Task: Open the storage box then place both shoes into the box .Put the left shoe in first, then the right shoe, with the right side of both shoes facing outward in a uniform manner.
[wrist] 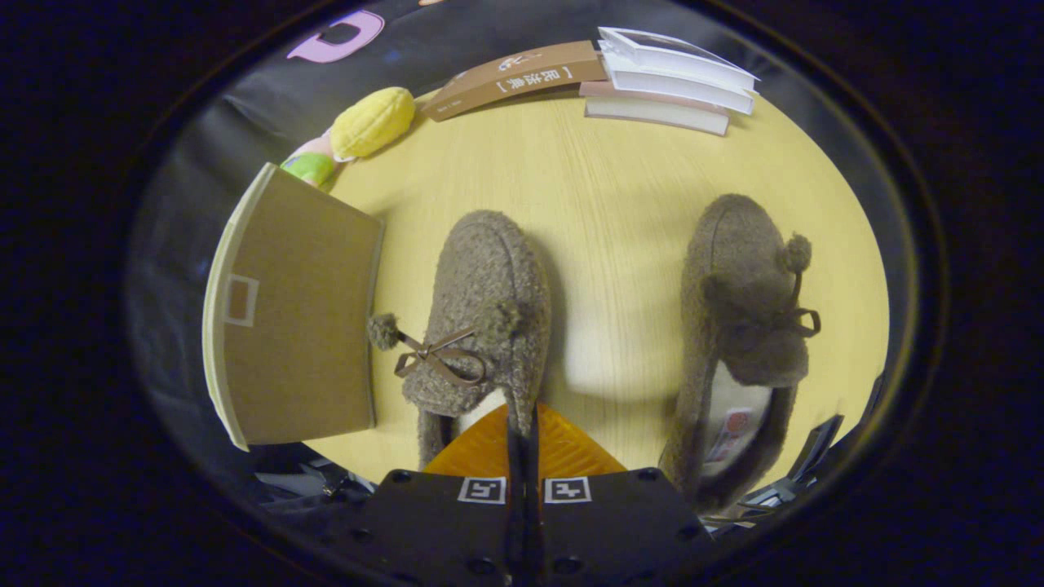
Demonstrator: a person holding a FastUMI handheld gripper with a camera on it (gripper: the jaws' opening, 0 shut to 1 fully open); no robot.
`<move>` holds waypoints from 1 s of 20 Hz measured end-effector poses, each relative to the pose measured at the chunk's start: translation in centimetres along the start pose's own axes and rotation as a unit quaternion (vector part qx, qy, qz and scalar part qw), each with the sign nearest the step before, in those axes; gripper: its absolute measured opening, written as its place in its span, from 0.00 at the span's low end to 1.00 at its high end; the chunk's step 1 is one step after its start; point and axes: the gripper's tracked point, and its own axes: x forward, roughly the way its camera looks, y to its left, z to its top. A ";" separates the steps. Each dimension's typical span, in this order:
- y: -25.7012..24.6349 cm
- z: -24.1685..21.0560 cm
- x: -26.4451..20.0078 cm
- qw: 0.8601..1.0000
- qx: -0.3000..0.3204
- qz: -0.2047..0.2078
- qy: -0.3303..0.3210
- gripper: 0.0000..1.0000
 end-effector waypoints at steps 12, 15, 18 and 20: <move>11.3 5.3 -12.6 0.980 0.092 0.163 -0.060 0.04; 16.2 6.7 -14.0 0.971 0.103 0.211 -0.051 0.03; 20.4 7.2 -13.0 0.967 0.096 0.235 -0.026 0.03; 22.9 7.0 -11.7 0.969 0.085 0.233 -0.013 0.03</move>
